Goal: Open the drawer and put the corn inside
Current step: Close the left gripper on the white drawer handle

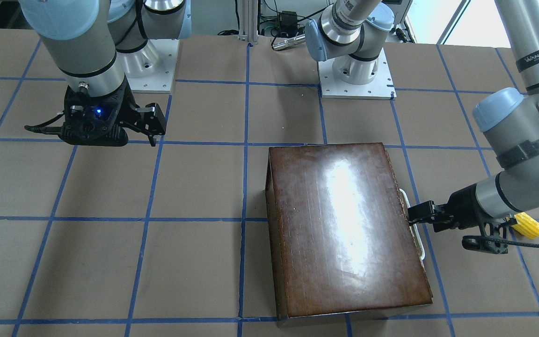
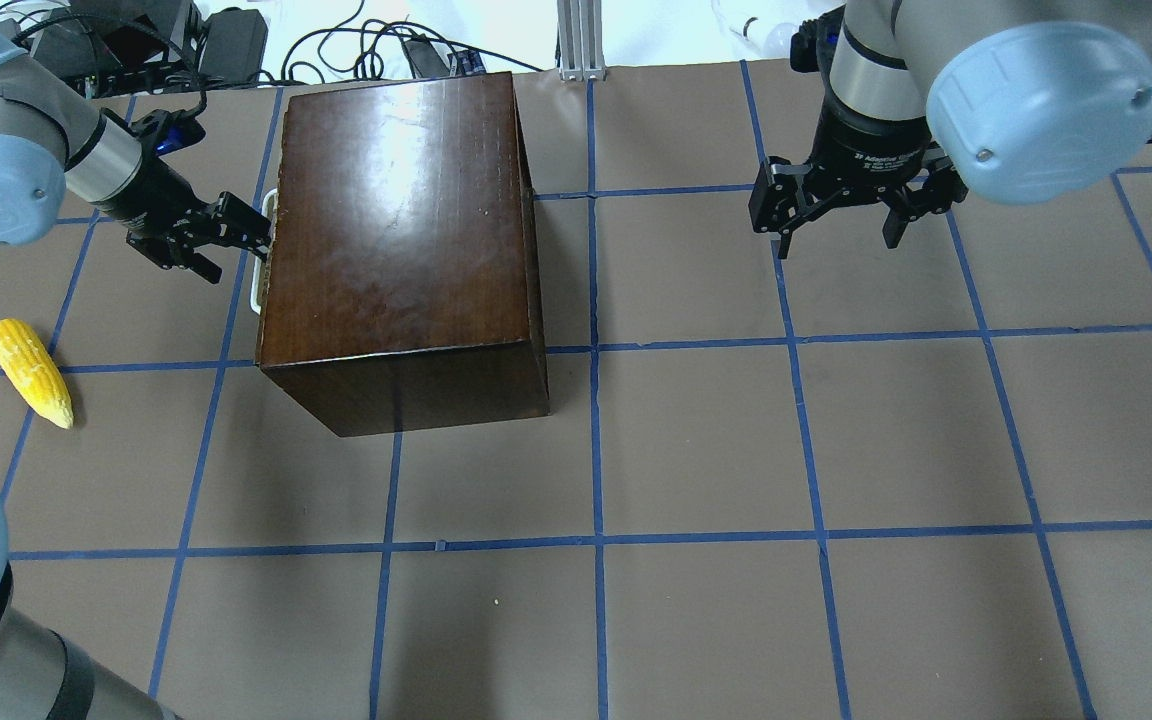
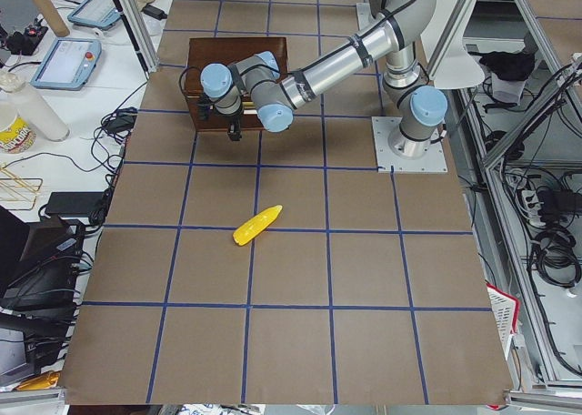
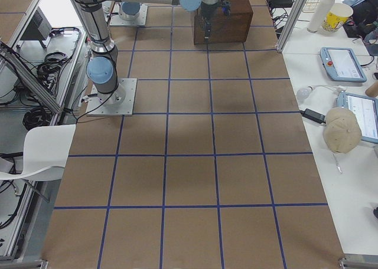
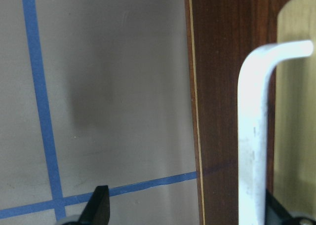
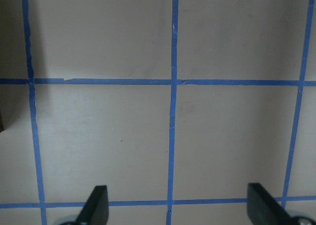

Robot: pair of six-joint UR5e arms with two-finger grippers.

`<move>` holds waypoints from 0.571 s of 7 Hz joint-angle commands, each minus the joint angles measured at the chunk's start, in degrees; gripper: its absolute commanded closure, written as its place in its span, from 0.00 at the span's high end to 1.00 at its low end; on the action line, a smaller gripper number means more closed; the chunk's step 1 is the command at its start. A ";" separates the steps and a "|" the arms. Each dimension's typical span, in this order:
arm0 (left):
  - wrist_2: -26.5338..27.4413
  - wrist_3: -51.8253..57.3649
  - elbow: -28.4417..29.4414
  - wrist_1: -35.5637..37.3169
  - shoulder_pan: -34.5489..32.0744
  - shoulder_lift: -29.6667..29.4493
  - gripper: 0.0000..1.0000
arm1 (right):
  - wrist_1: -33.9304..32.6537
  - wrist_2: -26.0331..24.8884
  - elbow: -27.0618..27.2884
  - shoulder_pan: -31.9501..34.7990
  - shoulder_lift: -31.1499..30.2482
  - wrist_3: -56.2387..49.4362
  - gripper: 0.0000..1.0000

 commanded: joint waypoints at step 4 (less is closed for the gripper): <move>0.43 2.52 0.35 -0.19 0.35 -0.01 1.00 | 0.01 -0.05 0.00 0.00 0.02 0.00 1.00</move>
